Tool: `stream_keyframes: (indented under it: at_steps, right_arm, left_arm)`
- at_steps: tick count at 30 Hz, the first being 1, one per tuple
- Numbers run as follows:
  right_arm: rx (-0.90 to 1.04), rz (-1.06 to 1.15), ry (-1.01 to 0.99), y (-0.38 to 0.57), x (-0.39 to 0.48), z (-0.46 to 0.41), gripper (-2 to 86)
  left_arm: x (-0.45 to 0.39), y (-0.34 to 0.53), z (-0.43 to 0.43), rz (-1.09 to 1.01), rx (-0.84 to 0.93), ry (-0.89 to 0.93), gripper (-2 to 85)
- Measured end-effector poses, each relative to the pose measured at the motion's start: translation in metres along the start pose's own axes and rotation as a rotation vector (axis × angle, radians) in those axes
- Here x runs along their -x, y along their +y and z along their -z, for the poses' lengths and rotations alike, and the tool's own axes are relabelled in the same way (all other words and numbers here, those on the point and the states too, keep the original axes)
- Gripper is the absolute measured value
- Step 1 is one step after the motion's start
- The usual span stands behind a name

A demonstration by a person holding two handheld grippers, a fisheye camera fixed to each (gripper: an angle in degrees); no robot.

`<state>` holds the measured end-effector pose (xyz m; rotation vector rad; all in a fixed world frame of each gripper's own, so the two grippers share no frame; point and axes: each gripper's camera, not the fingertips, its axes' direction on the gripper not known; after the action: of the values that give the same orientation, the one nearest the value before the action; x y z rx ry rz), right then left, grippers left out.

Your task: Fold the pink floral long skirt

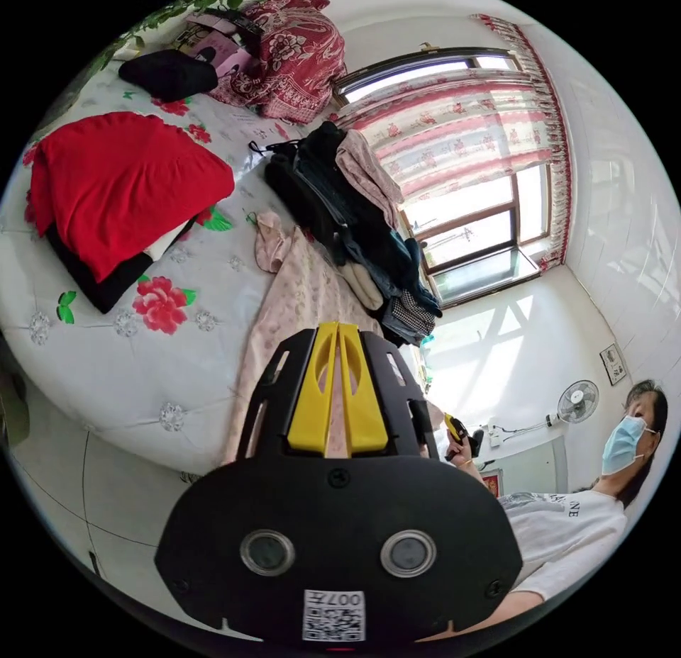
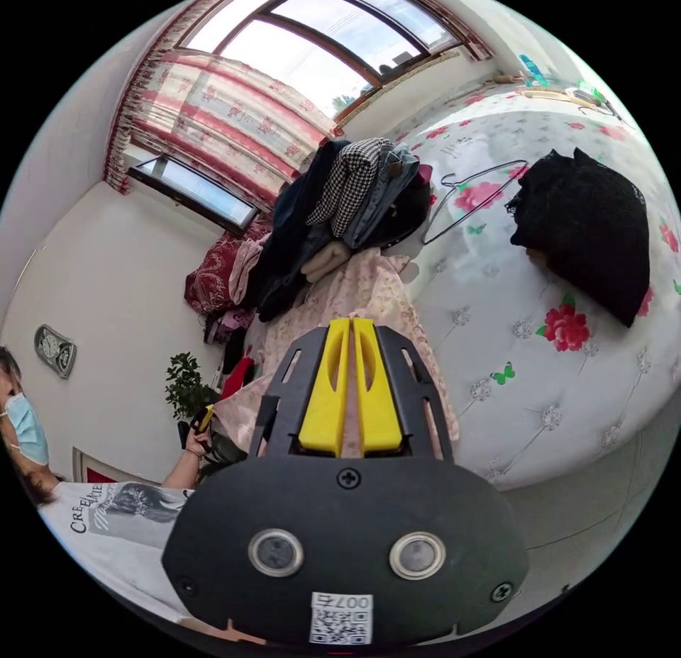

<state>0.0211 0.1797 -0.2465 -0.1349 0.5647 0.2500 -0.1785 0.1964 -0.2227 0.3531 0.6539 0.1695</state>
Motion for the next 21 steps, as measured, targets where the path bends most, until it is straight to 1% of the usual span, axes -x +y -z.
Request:
stream_keyframes:
  at_steps: [3,5,8,10,11,13,15,18,21]
  right_arm:
    - [0.048,0.000,0.110,-0.041,0.007,-0.047,0.1]
    - [0.068,-0.019,0.186,-0.059,0.004,-0.077,0.5]
    - [0.095,-0.071,0.210,-0.075,-0.010,-0.115,2.3]
    - [0.115,-0.097,0.222,-0.076,-0.018,-0.126,3.6]
    - [0.121,-0.099,0.237,-0.072,-0.021,-0.128,4.4]
    - [0.146,-0.093,0.268,-0.061,-0.025,-0.126,5.6]
    - [0.218,-0.067,0.326,-0.039,-0.030,-0.120,7.0]
    - [0.292,-0.037,0.410,-0.008,-0.034,-0.110,8.0]
    - [0.350,-0.004,0.451,0.012,-0.036,-0.109,8.4]
  left_arm:
    - [0.013,-0.040,-0.044,0.058,0.055,-0.069,-0.6]
    - [0.025,-0.057,-0.068,0.097,0.055,-0.128,0.0]
    - [0.044,-0.072,-0.096,0.138,0.027,-0.202,3.6]
    - [0.050,-0.074,-0.106,0.147,0.048,-0.200,4.9]
    - [0.049,-0.072,-0.109,0.118,0.066,-0.198,5.5]
    - [0.044,-0.064,-0.109,0.067,0.112,-0.224,6.1]
    - [0.034,-0.039,-0.102,0.010,0.185,-0.276,7.4]
    - [0.022,0.003,-0.087,-0.023,0.251,-0.351,8.3]
    - [0.013,0.041,-0.083,-0.036,0.306,-0.414,9.2]
